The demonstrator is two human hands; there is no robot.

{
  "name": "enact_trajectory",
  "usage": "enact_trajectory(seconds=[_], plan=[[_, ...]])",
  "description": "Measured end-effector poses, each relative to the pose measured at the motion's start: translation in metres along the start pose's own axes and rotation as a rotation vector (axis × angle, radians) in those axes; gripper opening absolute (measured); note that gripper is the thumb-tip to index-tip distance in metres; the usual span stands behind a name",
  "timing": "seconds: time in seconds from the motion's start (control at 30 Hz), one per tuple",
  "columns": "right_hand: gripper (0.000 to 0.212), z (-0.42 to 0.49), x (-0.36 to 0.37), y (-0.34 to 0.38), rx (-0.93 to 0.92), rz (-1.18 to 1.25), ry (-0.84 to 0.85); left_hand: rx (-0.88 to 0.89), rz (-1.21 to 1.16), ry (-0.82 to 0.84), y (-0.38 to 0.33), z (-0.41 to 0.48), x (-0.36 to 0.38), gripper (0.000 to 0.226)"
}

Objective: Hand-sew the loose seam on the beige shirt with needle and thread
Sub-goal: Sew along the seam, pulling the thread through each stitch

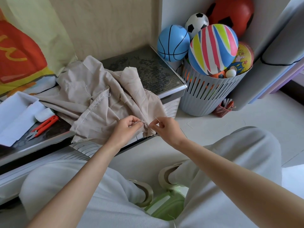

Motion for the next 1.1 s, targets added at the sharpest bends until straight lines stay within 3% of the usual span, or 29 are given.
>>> enact_trajectory(seconds=[0.2,0.37,0.5,0.57,0.7,0.77,0.87,1.1], plan=[[0.014,-0.009,-0.009,-0.03,0.089,-0.191,0.056,-0.014,0.021,-0.017,0.002,-0.002,-0.002,0.02],[0.009,-0.02,-0.005,-0.055,0.229,-0.314,0.268,-0.023,0.006,-0.017,0.001,-0.001,-0.002,0.018],[0.018,-0.025,-0.002,-0.069,0.309,-0.395,0.381,-0.02,0.001,-0.021,-0.001,-0.002,-0.004,0.018],[0.019,-0.024,-0.006,-0.068,0.296,-0.427,0.341,-0.016,0.001,-0.022,-0.001,-0.002,-0.005,0.018],[0.018,-0.015,-0.021,-0.038,0.106,-0.281,-0.005,-0.011,-0.007,-0.02,-0.003,-0.003,-0.003,0.018],[0.015,-0.01,-0.02,-0.017,0.018,-0.173,-0.09,-0.006,-0.001,-0.02,-0.004,-0.003,-0.002,0.018],[0.012,-0.004,-0.011,0.009,-0.081,-0.063,-0.078,0.006,0.019,-0.01,-0.007,-0.005,0.001,0.017],[0.014,-0.002,0.002,0.017,-0.063,-0.064,0.005,0.001,0.014,0.007,-0.011,-0.009,0.005,0.019]])
Point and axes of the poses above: each hand's wrist, its own z-axis towards the middle knuckle, its own x-axis out of the palm, y = z × x, the point moved 4 cm from there along z, towards the middle knuckle, and after that the axes turned 9 degrees about -x, right-handed, at the moved point
